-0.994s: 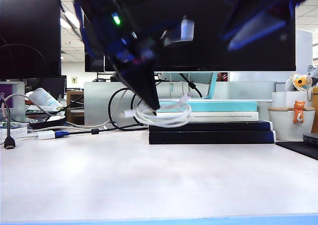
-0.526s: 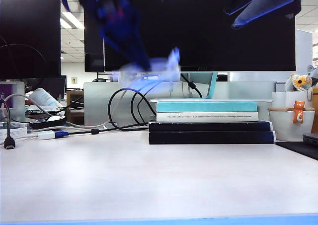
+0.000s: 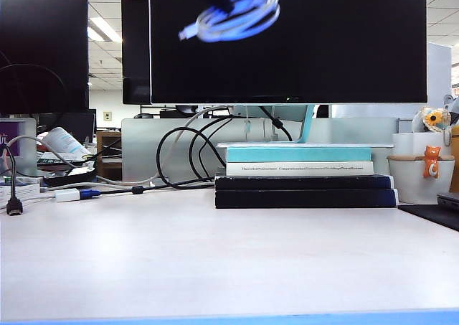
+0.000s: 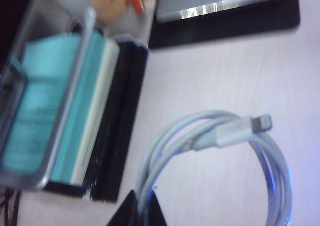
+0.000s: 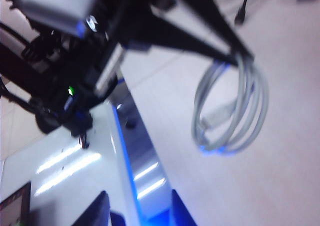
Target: Unfold the white charging cable into a straight cable.
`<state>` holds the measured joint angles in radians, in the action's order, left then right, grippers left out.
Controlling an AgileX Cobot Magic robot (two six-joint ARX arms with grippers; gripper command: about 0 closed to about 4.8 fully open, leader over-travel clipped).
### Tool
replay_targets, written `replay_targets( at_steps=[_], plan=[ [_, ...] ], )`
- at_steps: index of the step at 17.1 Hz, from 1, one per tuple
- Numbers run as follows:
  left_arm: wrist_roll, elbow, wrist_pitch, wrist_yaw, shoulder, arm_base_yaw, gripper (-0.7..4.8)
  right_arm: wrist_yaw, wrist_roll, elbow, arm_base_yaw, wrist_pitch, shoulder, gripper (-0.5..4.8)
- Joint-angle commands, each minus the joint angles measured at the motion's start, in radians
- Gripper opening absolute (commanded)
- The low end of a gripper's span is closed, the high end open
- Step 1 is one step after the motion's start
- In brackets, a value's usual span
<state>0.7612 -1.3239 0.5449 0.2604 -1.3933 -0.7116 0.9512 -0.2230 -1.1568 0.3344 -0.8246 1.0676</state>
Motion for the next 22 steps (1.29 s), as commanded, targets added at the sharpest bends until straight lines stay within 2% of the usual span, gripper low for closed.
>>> replay_targets(
  at_steps=[1, 2, 3, 5, 8, 10, 11, 19, 21, 22],
  plan=[
    [-0.049, 0.011, -0.076, 0.056, 0.037, -0.001, -0.05, -0.142, 0.072, -0.004, 0.001, 0.086, -0.053, 2.04],
    [-0.058, 0.011, -0.089, 0.055, 0.042, -0.001, -0.06, -0.176, 0.074, -0.004, 0.001, 0.088, -0.062, 2.42],
    [-0.069, 0.011, -0.121, 0.056, 0.058, -0.001, -0.05, -0.189, 0.077, -0.004, 0.001, 0.089, -0.066, 3.03],
    [-0.082, 0.011, -0.158, 0.059, 0.082, -0.001, -0.06, -0.187, 0.093, -0.004, 0.001, 0.091, -0.066, 3.28],
    [-0.09, 0.012, -0.19, 0.124, 0.098, -0.002, -0.06, -0.172, 0.128, -0.004, 0.002, 0.143, -0.066, 3.28],
    [-0.1, 0.013, -0.198, 0.18, 0.097, -0.003, -0.06, -0.076, 0.208, -0.004, 0.001, 0.241, -0.066, 3.28],
    [-0.1, 0.013, -0.202, 0.193, 0.097, -0.006, -0.06, -0.063, 0.224, -0.004, 0.001, 0.268, -0.066, 3.28],
    [-0.117, 0.013, -0.286, 0.187, 0.097, -0.028, -0.06, 0.011, 0.258, -0.004, 0.002, 0.288, -0.064, 3.28],
    [-0.123, 0.013, -0.298, 0.193, 0.097, -0.028, -0.06, 0.013, 0.257, -0.004, 0.002, 0.287, -0.064, 3.12],
    [-0.123, 0.013, -0.3, 0.201, 0.097, -0.028, -0.05, 0.013, 0.257, -0.004, 0.002, 0.287, -0.064, 2.47]
  ],
)
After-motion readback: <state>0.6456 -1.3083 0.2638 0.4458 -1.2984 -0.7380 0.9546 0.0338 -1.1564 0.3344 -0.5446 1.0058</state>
